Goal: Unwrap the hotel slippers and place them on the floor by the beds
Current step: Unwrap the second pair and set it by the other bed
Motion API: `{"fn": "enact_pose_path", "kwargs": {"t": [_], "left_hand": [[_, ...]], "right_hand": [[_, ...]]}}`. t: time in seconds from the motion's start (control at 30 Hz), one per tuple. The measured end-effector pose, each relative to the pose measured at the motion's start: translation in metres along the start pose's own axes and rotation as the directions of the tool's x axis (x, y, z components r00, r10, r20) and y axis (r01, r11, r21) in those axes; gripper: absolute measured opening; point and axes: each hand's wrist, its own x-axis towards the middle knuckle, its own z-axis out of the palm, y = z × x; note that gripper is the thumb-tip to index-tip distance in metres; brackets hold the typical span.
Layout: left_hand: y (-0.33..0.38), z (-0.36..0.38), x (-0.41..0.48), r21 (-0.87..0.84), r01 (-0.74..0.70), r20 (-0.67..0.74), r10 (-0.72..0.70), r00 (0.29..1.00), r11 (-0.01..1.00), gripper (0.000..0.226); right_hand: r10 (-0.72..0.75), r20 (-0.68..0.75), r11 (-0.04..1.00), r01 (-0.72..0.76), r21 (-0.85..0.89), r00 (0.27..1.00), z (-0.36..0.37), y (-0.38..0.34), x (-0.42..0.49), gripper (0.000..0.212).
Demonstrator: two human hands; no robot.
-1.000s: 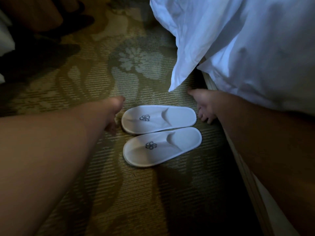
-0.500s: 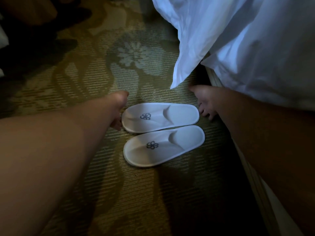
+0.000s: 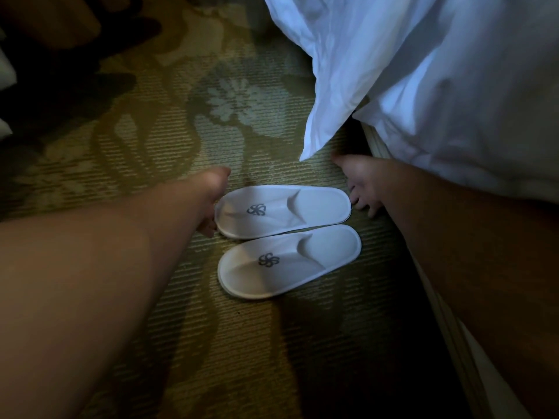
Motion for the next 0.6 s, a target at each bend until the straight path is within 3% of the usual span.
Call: {"fn": "enact_pose_path", "kwargs": {"t": [0.2, 0.6], "left_hand": [[-0.0027, 0.002, -0.0014, -0.028, -0.006, 0.005, 0.006, 1.0, 1.0, 0.048], [-0.0082, 0.0013, -0.001, -0.135, -0.014, -0.015, 0.013, 1.0, 0.991, 0.063]], "right_hand": [[-0.019, -0.015, 1.0, 0.019, -0.003, 1.0, 0.0006, -0.0009, 0.001, 0.107], [-0.03, -0.004, 0.998, 0.031, 0.053, 1.0, 0.0009, 0.0048, -0.0071, 0.107]]}}
